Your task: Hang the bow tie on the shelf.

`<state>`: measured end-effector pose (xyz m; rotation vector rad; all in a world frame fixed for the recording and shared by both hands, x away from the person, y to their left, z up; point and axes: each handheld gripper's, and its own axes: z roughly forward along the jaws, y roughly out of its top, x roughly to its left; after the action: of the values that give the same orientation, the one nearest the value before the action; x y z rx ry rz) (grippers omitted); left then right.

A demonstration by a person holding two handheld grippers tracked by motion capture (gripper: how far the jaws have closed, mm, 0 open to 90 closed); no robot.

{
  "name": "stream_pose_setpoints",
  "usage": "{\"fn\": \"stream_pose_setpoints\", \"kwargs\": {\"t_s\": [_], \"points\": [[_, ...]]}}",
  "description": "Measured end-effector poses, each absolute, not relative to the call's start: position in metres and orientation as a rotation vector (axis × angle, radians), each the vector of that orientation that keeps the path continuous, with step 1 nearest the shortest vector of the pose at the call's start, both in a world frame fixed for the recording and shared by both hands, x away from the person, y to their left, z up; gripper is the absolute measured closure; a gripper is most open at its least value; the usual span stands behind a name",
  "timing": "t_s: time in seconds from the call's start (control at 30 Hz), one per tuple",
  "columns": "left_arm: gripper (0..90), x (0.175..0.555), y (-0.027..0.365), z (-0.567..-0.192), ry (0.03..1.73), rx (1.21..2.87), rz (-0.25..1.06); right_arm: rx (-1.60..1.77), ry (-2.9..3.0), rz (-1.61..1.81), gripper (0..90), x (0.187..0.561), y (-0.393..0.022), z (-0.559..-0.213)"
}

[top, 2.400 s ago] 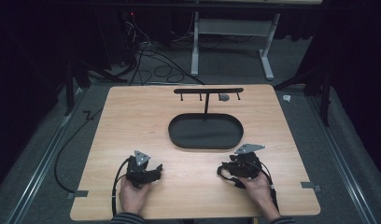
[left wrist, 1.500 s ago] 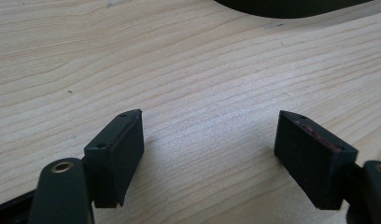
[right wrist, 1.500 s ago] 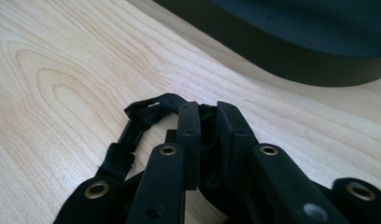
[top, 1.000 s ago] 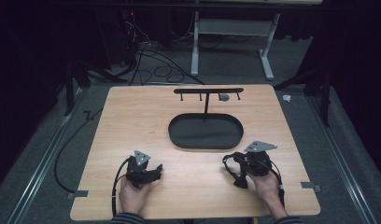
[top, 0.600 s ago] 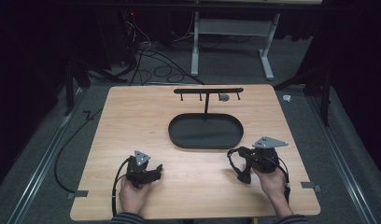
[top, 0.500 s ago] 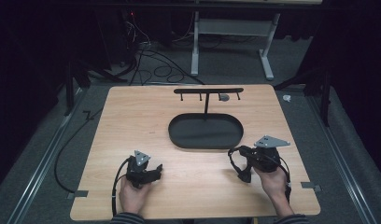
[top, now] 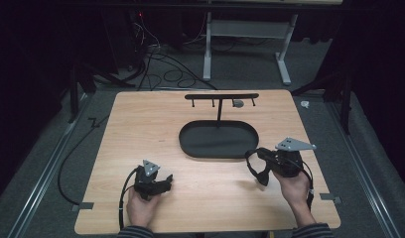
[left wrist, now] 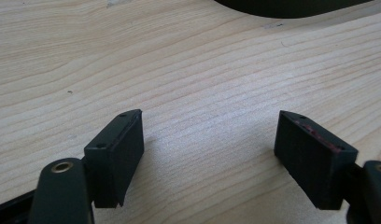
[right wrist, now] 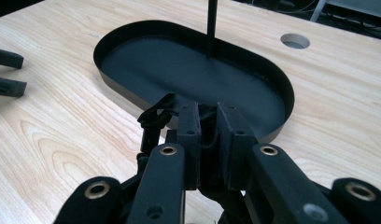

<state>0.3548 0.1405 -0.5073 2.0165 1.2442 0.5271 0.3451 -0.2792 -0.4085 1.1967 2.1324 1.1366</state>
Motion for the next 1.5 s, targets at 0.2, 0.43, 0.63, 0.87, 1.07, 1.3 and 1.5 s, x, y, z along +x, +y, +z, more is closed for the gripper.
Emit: {"fn": "stream_pose_setpoints", "kwargs": {"t_s": [0.2,0.43,0.63,0.87,1.07,1.3,1.5], "points": [[24.5,0.355,0.14,-0.507,1.244,2.016,0.527,1.187,2.115,1.155,82.0,0.349,-0.28,-0.398],[24.5,0.355,0.14,-0.507,1.244,2.016,0.527,1.194,2.103,1.181,81.9,0.356,-0.285,-0.392],[24.5,0.355,0.141,-0.507,1.244,2.016,0.527,1.231,2.092,1.237,81.9,0.36,-0.288,-0.388],[24.5,0.355,0.14,-0.507,1.245,2.016,0.527,1.261,2.09,1.27,82.1,0.366,-0.292,-0.385],[24.5,0.355,0.14,-0.507,1.245,2.015,0.526,1.267,2.088,1.277,82.1,0.372,-0.295,-0.377],[24.4,0.355,0.141,-0.507,1.245,2.015,0.524,1.271,2.099,1.262,82.1,0.382,-0.294,-0.37],[24.4,0.355,0.141,-0.507,1.245,2.015,0.522,1.276,2.102,1.253,82.1,0.39,-0.292,-0.367]]}}
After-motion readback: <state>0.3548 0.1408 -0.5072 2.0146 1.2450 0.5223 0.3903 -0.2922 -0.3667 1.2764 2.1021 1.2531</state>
